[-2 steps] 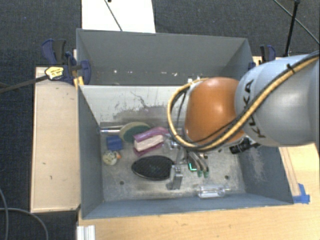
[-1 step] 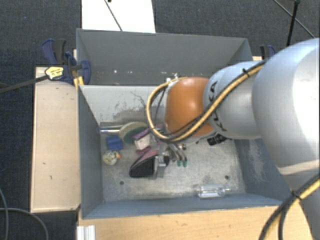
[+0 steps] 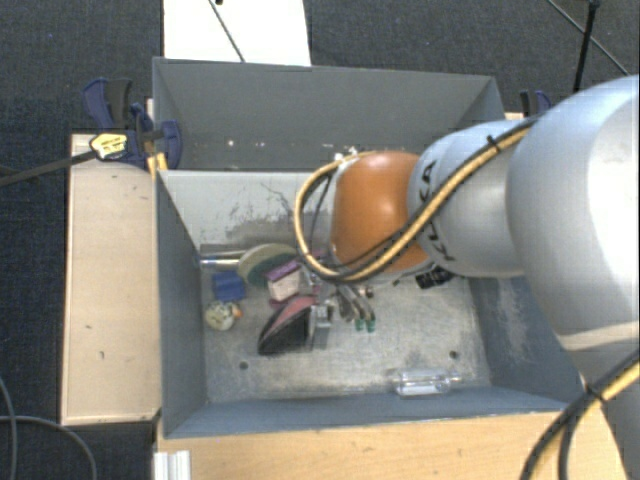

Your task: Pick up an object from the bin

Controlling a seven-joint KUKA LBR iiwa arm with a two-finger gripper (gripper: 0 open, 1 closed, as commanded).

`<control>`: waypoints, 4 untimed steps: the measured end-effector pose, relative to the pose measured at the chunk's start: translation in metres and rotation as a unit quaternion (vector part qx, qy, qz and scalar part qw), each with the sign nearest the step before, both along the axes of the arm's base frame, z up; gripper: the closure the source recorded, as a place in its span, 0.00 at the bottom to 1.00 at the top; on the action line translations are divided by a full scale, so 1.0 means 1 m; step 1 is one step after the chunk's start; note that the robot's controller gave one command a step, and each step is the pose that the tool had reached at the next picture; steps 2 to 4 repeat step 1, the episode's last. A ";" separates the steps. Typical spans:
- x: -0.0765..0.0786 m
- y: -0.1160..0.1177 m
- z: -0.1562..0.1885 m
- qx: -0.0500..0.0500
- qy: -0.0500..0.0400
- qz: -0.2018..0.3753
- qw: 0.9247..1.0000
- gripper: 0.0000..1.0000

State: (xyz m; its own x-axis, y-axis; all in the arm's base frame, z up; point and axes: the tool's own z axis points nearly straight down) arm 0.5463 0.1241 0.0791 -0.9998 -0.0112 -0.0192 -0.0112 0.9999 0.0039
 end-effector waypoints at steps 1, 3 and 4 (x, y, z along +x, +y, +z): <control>0.023 -0.006 0.128 -0.001 0.004 0.012 1.000 1.00; 0.023 -0.006 0.128 -0.001 0.004 0.012 1.000 1.00; 0.023 -0.006 0.128 -0.001 0.004 0.012 1.000 1.00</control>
Offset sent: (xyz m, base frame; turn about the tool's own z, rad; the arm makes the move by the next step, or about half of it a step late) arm 0.0206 -0.0059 0.1235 -0.0273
